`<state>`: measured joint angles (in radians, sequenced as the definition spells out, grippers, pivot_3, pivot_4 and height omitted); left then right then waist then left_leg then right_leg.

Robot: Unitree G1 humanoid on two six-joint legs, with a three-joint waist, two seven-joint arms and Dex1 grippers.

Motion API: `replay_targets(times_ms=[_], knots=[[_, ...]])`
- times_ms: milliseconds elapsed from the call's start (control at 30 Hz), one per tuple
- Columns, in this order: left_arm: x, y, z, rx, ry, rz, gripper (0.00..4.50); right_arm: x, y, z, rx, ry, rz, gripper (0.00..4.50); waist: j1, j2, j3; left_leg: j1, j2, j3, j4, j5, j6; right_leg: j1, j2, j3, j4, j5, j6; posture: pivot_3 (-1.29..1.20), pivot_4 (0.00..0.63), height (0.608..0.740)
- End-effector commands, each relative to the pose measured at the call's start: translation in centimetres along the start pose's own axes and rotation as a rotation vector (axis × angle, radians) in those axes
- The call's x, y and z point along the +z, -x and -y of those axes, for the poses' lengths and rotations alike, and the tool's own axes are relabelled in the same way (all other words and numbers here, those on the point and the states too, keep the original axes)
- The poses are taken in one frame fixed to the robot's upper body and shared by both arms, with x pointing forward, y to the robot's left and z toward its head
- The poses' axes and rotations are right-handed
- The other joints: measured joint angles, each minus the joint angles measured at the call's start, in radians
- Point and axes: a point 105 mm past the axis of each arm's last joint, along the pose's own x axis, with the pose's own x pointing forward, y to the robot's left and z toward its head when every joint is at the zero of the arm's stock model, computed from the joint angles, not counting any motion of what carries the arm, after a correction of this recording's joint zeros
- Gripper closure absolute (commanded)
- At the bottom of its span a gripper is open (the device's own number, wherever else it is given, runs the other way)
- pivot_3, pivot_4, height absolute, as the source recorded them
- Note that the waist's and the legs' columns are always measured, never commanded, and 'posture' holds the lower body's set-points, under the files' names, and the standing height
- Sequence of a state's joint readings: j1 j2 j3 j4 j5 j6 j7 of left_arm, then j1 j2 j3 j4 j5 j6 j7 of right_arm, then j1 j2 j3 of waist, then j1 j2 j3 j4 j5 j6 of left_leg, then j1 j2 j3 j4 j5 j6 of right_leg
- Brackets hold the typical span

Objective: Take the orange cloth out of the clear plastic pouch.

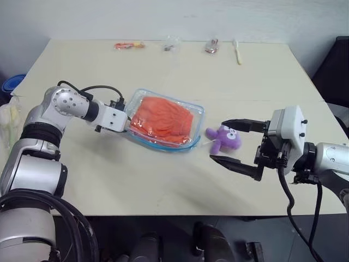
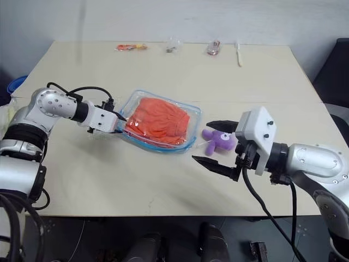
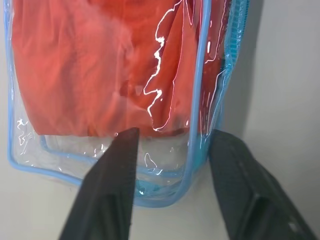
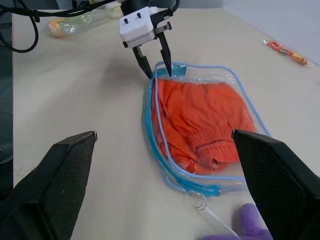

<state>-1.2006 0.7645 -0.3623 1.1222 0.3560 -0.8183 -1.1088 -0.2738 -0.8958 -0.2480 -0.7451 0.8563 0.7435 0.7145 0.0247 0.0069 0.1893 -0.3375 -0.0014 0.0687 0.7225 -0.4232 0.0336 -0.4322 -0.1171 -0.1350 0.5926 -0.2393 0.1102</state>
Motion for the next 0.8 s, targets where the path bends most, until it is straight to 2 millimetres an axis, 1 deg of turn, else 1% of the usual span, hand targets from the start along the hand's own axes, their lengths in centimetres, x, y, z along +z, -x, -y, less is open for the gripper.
replay_targets(times_ms=[33, 100, 167, 200, 267, 333, 400, 467, 567, 633, 700, 800], knots=[[0.0, 0.7, -0.1, -0.001, 0.033, 0.020, 3.89, 0.9, 0.3, -0.4, 0.004, 0.053, 0.008, 0.00, -0.001, 0.000, 0.000, 0.000, 0.000, 0.000, 0.000, 0.000, 0.000, 0.000, 0.000, 0.000, 0.000, 0.000, 0.000, 0.00, 0.150, 0.740], [-0.1, 0.8, 1.1, -0.085, 0.101, 0.034, 4.46, 0.6, 0.3, -0.4, 0.008, 0.058, -0.005, 0.00, -0.002, 0.000, 0.000, 0.000, 0.000, 0.000, 0.000, 0.000, 0.000, 0.000, 0.000, 0.000, 0.000, 0.000, 0.000, 0.00, 0.150, 0.740], [0.2, 1.2, 2.7, -0.197, 0.169, 0.067, 4.46, 0.4, 0.4, -0.6, 0.014, 0.053, -0.014, 0.00, -0.003, 0.000, 0.000, 0.000, 0.000, 0.000, 0.000, 0.000, 0.000, 0.000, 0.000, 0.000, 0.000, 0.000, 0.000, 0.00, 0.150, 0.740], [0.8, 1.7, 3.5, -0.247, 0.201, 0.093, 4.46, 0.1, 0.4, -0.7, 0.018, 0.055, -0.029, 0.00, -0.004, 0.000, 0.000, 0.000, 0.000, 0.000, 0.000, 0.000, 0.000, 0.000, 0.000, 0.000, 0.000, 0.000, 0.000, 0.00, 0.150, 0.740], [2.4, 3.0, 4.9, -0.324, 0.275, 0.125, 4.46, -0.6, 0.5, -1.0, 0.026, 0.056, -0.055, 0.00, -0.016, 0.000, 0.000, 0.000, 0.001, 0.000, 0.000, 0.000, 0.000, 0.000, 0.001, 0.001, 0.000, 0.000, 0.000, 0.00, 0.150, 0.740], [4.1, 3.7, 5.7, -0.346, 0.338, 0.124, 4.46, -0.9, 0.6, -1.2, 0.026, 0.051, -0.058, 0.00, -0.025, 0.000, 0.000, 0.000, 0.002, -0.003, -0.001, 0.000, 0.000, -0.001, 0.001, 0.001, -0.001, 0.000, 0.000, 0.00, 0.150, 0.740], [5.5, 4.0, 6.2, -0.337, 0.404, 0.110, 4.46, -0.9, 0.6, -1.2, 0.023, 0.046, -0.055, 0.00, -0.025, 0.000, 0.000, 0.001, 0.002, -0.007, -0.001, 0.000, 0.000, 0.000, 0.000, 0.002, -0.001, 0.000, 0.000, 0.00, 0.150, 0.740], [6.4, 3.4, 5.8, -0.250, 0.491, 0.049, 4.46, -0.9, 0.7, -1.2, 0.020, 0.042, -0.049, 0.00, -0.017, 0.000, 0.000, 0.002, 0.003, -0.008, 0.001, 0.000, 0.000, 0.002, 0.000, 0.003, 0.000, 0.000, 0.000, 0.00, 0.150, 0.740], [6.6, 2.7, 5.5, -0.137, 0.557, -0.043, 4.46, -0.8, 0.6, -1.2, 0.017, 0.038, -0.042, 0.00, 0.000, 0.000, 0.000, 0.002, 0.004, -0.009, 0.002, 0.000, 0.000, 0.003, 0.000, 0.003, 0.000, 0.000, 0.000, 0.00, 0.150, 0.740], [6.8, 2.3, 5.6, -0.109, 0.606, -0.066, 4.46, -0.8, 0.6, -1.2, 0.019, 0.032, -0.036, 0.00, 0.003, 0.000, 0.000, 0.002, 0.003, -0.009, 0.002, 0.000, 0.000, 0.003, 0.000, 0.003, 0.000, 0.000, 0.000, 0.00, 0.150, 0.740], [5.5, 1.8, 5.5, -0.038, 0.597, -0.162, 4.46, -0.8, 0.5, -1.1, 0.023, 0.035, -0.037, 0.00, 0.002, 0.000, 0.000, 0.002, 0.002, -0.009, 0.002, 0.000, 0.000, 0.003, 0.000, 0.003, 0.000, 0.000, 0.000, 0.00, 0.150, 0.740], [4.2, 1.4, 5.1, 0.070, 0.618, -0.243, 4.46, -0.7, 0.5, -0.9, 0.020, 0.037, -0.031, 0.00, 0.001, 0.000, 0.000, 0.002, 0.002, -0.008, 0.001, 0.000, 0.000, 0.003, 0.001, 0.003, 0.000, 0.000, 0.000, 0.00, 0.150, 0.740]])
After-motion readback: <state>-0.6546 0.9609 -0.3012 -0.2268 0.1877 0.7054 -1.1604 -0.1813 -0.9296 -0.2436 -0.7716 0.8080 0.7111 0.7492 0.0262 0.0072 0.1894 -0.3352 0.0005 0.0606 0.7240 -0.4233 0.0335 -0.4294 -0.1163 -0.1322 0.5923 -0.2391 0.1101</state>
